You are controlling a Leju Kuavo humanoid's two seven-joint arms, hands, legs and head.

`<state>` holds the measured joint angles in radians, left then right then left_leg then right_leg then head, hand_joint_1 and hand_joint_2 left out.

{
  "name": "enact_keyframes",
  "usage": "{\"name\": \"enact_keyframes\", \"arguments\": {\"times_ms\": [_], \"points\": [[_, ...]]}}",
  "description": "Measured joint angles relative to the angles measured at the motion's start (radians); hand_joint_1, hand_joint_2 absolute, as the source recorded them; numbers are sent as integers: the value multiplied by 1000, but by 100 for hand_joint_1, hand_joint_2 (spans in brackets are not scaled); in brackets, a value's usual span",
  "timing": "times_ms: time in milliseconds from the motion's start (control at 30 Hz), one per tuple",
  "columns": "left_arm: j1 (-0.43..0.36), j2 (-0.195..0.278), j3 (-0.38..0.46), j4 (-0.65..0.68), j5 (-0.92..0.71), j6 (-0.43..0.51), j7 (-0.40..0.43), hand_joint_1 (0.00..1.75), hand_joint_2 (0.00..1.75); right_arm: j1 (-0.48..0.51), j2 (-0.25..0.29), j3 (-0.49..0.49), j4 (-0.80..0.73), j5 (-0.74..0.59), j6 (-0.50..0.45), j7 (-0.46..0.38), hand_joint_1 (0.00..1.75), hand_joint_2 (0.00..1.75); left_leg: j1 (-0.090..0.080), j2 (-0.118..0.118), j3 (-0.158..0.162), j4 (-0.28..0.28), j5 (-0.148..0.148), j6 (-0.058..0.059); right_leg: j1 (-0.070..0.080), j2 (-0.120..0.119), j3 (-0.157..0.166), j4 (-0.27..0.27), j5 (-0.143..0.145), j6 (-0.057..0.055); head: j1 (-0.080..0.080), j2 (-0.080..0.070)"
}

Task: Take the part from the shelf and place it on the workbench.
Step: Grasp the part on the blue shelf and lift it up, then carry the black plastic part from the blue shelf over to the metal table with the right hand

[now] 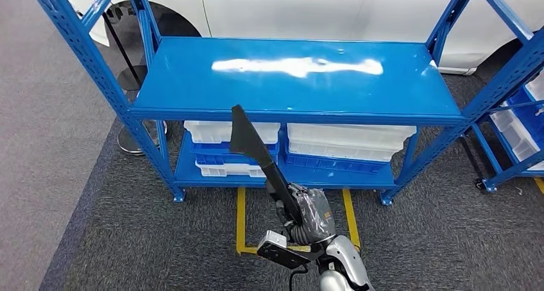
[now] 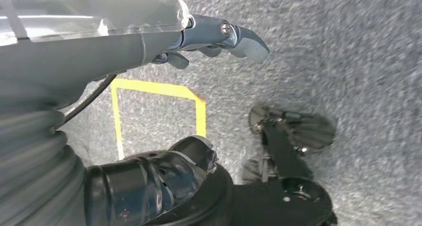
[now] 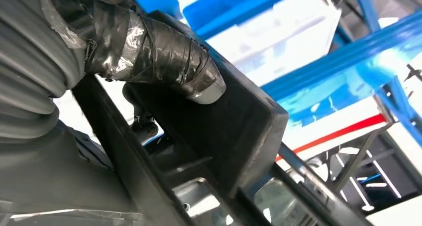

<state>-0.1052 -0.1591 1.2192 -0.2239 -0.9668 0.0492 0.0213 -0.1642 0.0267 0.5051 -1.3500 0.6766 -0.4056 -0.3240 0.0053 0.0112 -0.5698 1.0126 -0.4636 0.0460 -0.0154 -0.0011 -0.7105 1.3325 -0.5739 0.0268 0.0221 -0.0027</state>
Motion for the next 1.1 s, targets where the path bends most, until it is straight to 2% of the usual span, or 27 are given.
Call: {"name": "enact_keyframes", "arguments": {"times_ms": [33,67,100,133,167,200,267,300,333,400,433,467,500,533,567,600,667,700,767,800,833,867,933,967,1000,1033,1100], "points": [[0,0,0,0,0,0,0,0,175,3,3,1,-6,-9,5,-5,175,175,0,0,-16,5,8,-2,-2,0,30,-19,32,0,0,0],[0,0,1,0,0,1,0,0,175,5,6,2,-12,-23,11,-11,175,175,0,0,-29,10,15,-5,-3,0,76,-71,58,-2,0,0],[0,0,1,0,0,1,0,0,175,7,9,3,-19,-43,21,-20,175,175,-2,-1,-39,14,22,-9,-1,0,132,-146,63,-6,0,0],[0,0,1,0,0,2,-1,0,175,8,13,5,-28,-70,34,-31,175,175,-2,0,-46,16,30,-15,1,1,184,-222,53,-11,0,0],[0,0,2,0,-1,2,-1,0,175,9,17,7,-37,-100,48,-42,175,175,-2,0,-49,15,39,-21,5,1,220,-280,40,-16,0,0],[-1,0,2,0,-1,3,-2,0,175,10,21,11,-45,-131,64,-52,175,175,0,0,-52,12,49,-28,10,1,236,-315,30,-21,0,0],[-1,0,2,0,-3,5,-3,0,175,16,26,19,-60,-199,95,-67,175,175,4,-1,-60,8,58,-41,13,-2,228,-331,46,-34,-1,0],[-1,0,2,0,-4,7,-3,0,175,19,27,22,-67,-230,109,-73,175,175,6,-2,-68,19,40,-46,12,-4,219,-336,59,-43,-1,0],[-1,0,2,0,-6,8,-4,0,175,22,30,25,-73,-258,120,-78,175,175,6,-4,-79,46,3,-49,10,-6,206,-339,72,-53,-2,0],[0,0,2,0,-9,10,-4,0,175,25,35,28,-84,-297,133,-87,175,175,8,-5,-105,150,-100,-52,11,-8,176,-336,95,-64,-3,0],[0,0,2,0,-10,11,-3,0,175,26,36,29,-89,-308,137,-90,175,175,8,-5,-117,213,-135,-54,13,-8,159,-333,106,-65,-4,0],[0,0,2,0,-10,11,-3,0,175,27,37,31,-92,-317,140,-94,175,175,8,-5,-121,263,-144,-56,14,-9,140,-328,117,-65,-3,0],[0,0,2,0,-10,11,-3,0,175,27,37,32,-95,-325,143,-97,175,175,8,-5,-113,289,-127,-57,14,-10,120,-322,128,-63,-4,0],[0,0,2,0,-11,12,-3,0,175,28,37,33,-97,-333,144,-101,175,175,9,-5,-90,282,-94,-59,13,-11,99,-314,137,-61,-4,0],[-1,0,2,0,-11,12,-3,0,175,29,37,34,-101,-343,145,-107,175,175,10,-5,-50,241,-63,-60,12,-11,78,-304,146,-57,-4,0],[-2,0,2,0,-12,13,-3,0,175,29,38,35,-107,-354,145,-113,175,175,10,-5,0,176,-53,-61,12,-11,60,-293,153,-53,-4,0],[-4,0,2,0,-13,14,-3,0,175,31,40,35,-121,-375,144,-126,175,175,7,-9,81,48,-79,-55,13,-10,36,-275,167,-43,-4,0],[-5,0,2,0,-13,14,-4,0,175,32,41,36,-128,-384,144,-132,175,175,5,-11,96,16,-94,-51,14,-10,30,-272,175,-38,-3,0],[-4,0,2,0,-14,15,-4,0,175,34,42,39,-141,-399,143,-141,175,175,4,-10,88,7,-86,-37,13,-9,24,-273,192,-29,-3,0],[-5,0,2,0,-15,16,-3,0,175,36,42,40,-147,-406,143,-144,175,175,5,-7,80,7,-75,-29,11,-7,18,-267,182,-24,-3,0],[-6,0,2,0,-16,17,-3,0,175,37,42,41,-153,-412,143,-147,175,175,5,-4,70,5,-64,-20,10,-5,10,-246,153,-19,-2,0],[-6,0,2,0,-17,17,-3,0,175,38,42,42,-159,-418,142,-150,175,175,6,-2,58,4,-51,-12,8,-3,-2,-206,105,-15,-2,0],[-7,0,2,0,-18,17,-3,0,175,40,42,43,-167,-424,142,-152,175,175,2,1,28,6,-27,-4,6,-2,-25,-86,5,-9,-1,0],[-7,0,2,0,-18,17,-3,0,175,41,42,43,-169,-426,142,-152,175,175,0,1,12,7,-15,-4,5,-2,-29,-31,-16,-8,-1,0],[-7,0,2,0,-18,17,-3,0,175,42,42,43,-171,-428,142,-153,175,175,-2,2,-4,8,-4,-3,4,-2,-22,-1,-13,-8,-1,0],[-7,0,1,0,-19,17,-3,0,175,43,42,43,-172,-429,142,-153,175,175,-4,2,-19,9,7,-4,4,-2,-1,-2,10,-10,-1,0],[-7,0,1,0,-19,17,-3,0,175,43,42,44,-178,-430,142,-153,175,175,-7,1,-43,10,27,-6,5,-1,91,-103,57,-21,-2,0]]}}
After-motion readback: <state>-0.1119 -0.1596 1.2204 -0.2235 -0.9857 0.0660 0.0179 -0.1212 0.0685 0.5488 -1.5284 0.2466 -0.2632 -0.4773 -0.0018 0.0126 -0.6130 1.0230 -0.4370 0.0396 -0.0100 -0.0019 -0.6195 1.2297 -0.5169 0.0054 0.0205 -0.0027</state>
